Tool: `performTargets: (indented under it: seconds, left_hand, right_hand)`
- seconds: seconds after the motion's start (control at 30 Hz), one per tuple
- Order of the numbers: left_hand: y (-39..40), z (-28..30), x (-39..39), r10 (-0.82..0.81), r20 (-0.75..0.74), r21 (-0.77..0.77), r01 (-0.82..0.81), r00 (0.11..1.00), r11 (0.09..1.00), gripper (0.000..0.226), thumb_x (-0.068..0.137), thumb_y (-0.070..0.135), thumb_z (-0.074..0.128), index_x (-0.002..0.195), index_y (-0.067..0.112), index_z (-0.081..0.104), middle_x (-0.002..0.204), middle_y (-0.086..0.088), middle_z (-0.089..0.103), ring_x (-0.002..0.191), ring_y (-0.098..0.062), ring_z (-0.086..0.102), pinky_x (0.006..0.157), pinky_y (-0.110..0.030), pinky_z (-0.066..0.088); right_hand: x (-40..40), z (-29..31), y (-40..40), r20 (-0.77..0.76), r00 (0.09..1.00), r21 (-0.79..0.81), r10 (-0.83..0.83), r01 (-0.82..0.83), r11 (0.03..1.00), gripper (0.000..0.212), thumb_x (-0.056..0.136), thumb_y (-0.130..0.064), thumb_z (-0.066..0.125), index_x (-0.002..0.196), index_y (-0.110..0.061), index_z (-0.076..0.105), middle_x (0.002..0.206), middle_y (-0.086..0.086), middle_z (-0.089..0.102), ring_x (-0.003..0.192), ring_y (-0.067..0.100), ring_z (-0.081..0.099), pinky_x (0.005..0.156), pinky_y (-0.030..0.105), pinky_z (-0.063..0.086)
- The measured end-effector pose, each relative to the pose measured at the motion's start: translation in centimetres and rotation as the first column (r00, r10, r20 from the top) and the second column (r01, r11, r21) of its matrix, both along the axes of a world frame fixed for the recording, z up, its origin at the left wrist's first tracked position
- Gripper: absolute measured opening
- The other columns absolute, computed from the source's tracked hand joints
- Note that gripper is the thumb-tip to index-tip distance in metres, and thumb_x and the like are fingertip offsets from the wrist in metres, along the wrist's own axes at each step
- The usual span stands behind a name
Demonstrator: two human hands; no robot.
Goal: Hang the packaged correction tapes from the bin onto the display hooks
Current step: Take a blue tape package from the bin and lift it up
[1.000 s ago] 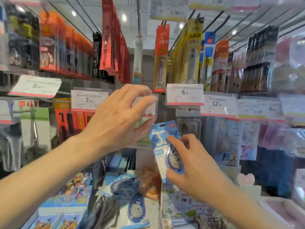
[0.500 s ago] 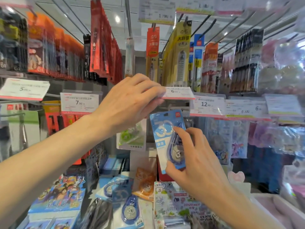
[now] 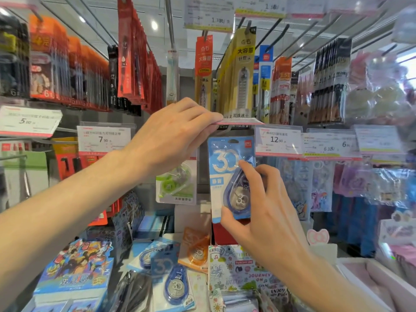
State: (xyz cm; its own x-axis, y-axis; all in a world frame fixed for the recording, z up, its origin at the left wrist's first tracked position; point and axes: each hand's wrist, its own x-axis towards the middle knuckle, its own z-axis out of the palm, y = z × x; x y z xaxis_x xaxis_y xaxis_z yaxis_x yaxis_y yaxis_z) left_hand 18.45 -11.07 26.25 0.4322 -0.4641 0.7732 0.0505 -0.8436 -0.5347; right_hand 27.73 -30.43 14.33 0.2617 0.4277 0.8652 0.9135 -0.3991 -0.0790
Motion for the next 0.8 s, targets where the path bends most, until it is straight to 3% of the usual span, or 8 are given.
performTargets:
  seconds: [0.63,0.8]
  left_hand:
    - [0.1,-0.1,-0.2,0.012,-0.024,-0.006,-0.012,1.000,1.000,0.037,0.110,0.028,0.041,0.133,0.009,0.062,0.120,-0.007,0.071,0.106,-0.033,0.063,0.079,-0.049,0.057]
    - [0.1,-0.3,-0.4,0.029,-0.025,0.008,-0.028,0.999,1.000,0.037,0.109,0.027,0.041,0.135,0.009,0.061,0.124,-0.006,0.069,0.105,-0.031,0.063,0.080,-0.047,0.057]
  right_hand:
    - [2.3,-0.3,4.4,-0.001,0.987,-0.095,-0.160,0.159,0.983,0.073,0.083,-0.051,0.062,0.143,-0.017,0.038,0.122,0.011,0.044,0.102,0.031,0.054,0.076,0.040,0.052]
    - [3.8,-0.1,7.0,-0.051,0.974,-0.149,-0.219,0.209,0.966,0.080,0.084,-0.049,0.062,0.149,-0.017,0.029,0.132,0.017,0.043,0.108,0.037,0.057,0.085,0.045,0.053]
